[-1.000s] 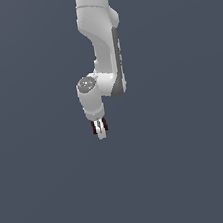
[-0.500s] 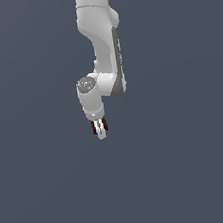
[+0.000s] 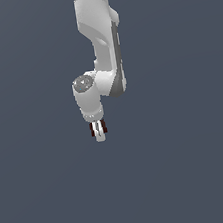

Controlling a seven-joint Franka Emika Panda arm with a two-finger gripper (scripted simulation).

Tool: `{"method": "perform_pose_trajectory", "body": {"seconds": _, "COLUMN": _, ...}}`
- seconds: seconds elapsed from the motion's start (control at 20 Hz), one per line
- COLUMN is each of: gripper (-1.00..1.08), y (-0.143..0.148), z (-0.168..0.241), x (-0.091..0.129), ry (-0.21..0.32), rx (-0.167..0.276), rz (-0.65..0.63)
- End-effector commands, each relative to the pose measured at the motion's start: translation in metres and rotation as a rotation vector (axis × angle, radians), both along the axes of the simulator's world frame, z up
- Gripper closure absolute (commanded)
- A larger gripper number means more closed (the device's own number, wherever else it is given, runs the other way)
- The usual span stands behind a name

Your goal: Pick up the object and move it to a goal position.

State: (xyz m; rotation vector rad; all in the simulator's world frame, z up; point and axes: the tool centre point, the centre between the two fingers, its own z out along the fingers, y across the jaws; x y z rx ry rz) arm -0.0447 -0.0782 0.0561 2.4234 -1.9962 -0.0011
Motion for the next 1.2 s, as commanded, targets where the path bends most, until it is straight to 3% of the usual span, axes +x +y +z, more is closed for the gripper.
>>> {"method": "perform_pose_trajectory", "body": {"seconds": 0.0, "gripper": 1.08, "y": -0.002, "z": 0.013, "x": 0.012, "ry": -0.002, "rx": -0.001, "rz": 0.000}}
{"method": "perform_pose_trajectory", "body": {"seconds": 0.65, "gripper": 1.08, "y": -0.010, "z": 0.084, "x": 0.085, "ry": -0.001, "rx": -0.001, "rz": 0.000}}
{"method": "perform_pose_trajectory", "body": {"seconds": 1.15, "gripper": 1.08, "y": -0.012, "z": 0.107, "x": 0.110, "ry": -0.002, "rx": 0.001, "rz": 0.001}}
